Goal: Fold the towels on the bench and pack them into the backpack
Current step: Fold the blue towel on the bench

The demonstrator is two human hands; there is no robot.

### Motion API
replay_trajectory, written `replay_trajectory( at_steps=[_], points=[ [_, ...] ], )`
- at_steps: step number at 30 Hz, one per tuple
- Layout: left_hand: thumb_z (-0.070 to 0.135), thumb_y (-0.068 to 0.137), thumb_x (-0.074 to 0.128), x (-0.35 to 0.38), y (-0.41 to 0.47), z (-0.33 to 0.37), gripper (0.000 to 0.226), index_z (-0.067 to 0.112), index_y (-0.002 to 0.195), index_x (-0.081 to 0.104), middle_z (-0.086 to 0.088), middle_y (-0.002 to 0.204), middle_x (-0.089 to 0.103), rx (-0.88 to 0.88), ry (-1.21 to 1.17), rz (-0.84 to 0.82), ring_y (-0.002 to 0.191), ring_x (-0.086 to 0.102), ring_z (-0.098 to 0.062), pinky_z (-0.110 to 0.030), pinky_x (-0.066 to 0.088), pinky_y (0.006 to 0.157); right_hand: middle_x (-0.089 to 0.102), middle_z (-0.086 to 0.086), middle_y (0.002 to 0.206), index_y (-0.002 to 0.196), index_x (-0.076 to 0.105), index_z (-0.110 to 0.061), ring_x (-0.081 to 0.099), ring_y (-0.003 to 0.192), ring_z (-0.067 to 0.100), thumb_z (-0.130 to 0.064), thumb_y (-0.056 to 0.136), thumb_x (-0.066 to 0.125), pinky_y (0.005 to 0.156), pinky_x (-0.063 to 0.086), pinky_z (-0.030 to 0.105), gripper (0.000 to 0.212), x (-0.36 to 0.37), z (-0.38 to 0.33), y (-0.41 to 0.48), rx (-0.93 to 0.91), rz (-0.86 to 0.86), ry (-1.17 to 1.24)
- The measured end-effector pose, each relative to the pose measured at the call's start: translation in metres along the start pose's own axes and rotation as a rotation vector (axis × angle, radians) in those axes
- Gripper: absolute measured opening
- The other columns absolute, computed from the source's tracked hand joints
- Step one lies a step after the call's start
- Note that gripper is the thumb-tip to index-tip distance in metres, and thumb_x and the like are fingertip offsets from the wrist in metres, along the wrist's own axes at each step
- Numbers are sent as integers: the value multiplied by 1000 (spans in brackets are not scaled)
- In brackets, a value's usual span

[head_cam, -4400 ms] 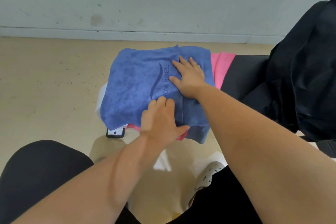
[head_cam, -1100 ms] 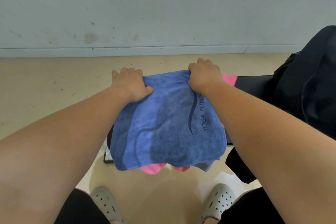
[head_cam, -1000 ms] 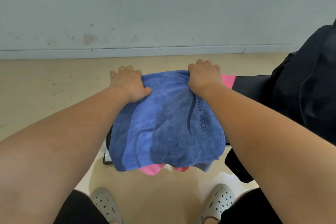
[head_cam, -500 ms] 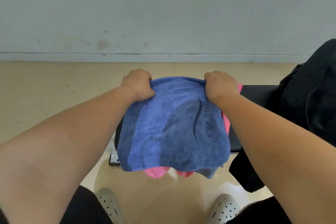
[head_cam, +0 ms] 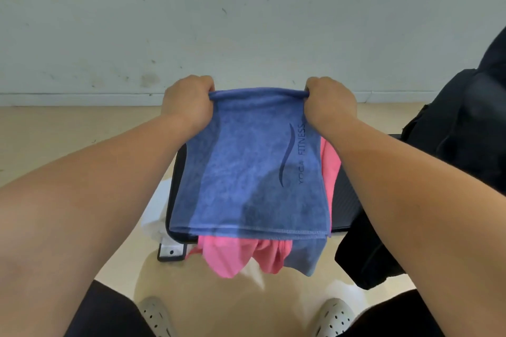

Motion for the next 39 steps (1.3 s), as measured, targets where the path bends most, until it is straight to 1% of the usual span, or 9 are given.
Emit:
replay_trajectory(
  at_steps=[5,8,13,23,30,33,36,37,39],
  points=[
    [7,80,58,-7,-50,-12,14,19,81,63,-2,85,62,-6,-93,8,79,56,-29,-35,43,65,59,6,100,90,58,-20,57,90,31,-3,82,51,68,39,33,20,-3,2,-48,-14,-50,131],
    [3,78,64,-5,-99,-21,15,17,83,64,-2,85,63,70,-151,-10,81,55,-28,-34,41,67,52,-4,90,81,50,-26,51,81,24,-4,79,53,63,36,32,23,-5,3,-96,-17,-71,227],
    [-10,67,65,5,-167,-33,23,10,80,67,-5,81,60,128,-180,-16,79,55,-31,-34,41,67,48,-6,89,84,53,-24,45,84,20,-2,78,56,66,42,36,23,-3,6,-161,-71,-160,255],
    [-11,62,71,4,-217,-31,26,9,79,72,-5,76,64,177,-135,39,72,56,-34,-38,48,61,51,-5,84,81,59,-20,46,83,18,-4,75,59,66,46,36,17,-5,1,-214,-62,-83,305],
    [-2,69,79,15,-236,-40,20,11,83,76,-3,78,68,164,-134,-9,72,58,-33,-40,51,62,48,-5,84,80,54,-24,45,86,22,-4,76,55,64,45,37,21,4,1,-234,4,-239,178],
    [-6,66,76,15,-239,-43,20,11,72,69,-2,69,61,174,-122,2,66,53,-31,-38,47,55,49,-4,86,84,57,-25,46,88,23,-3,78,53,64,43,35,23,3,2,-235,-4,-287,91],
    [-1,63,64,12,-242,-43,14,12,66,63,0,64,56,186,-88,-44,63,49,-31,-35,43,52,49,-6,91,90,58,-29,49,94,23,-22,83,60,68,42,33,10,-3,-2,-235,-20,-364,15],
    [6,63,59,10,-242,-41,9,13,65,63,1,63,56,183,-86,-66,64,50,-31,-35,44,53,48,-8,92,93,57,-30,50,94,21,-41,83,63,71,43,33,16,-6,-6,-234,-32,-378,0],
    [21,62,55,3,-240,-37,8,16,63,62,4,63,56,154,-104,-105,65,50,-27,-35,46,56,47,-9,96,103,55,-34,49,93,17,-80,73,53,77,45,34,55,-11,-18,-232,-60,-355,31]
  ],
)
Point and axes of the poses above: each hand's wrist, its own y-axis towards the middle knuckle, its own x-axis out of the palm, z = x × y, the point moved 1 cm from there along y, towards the middle knuckle
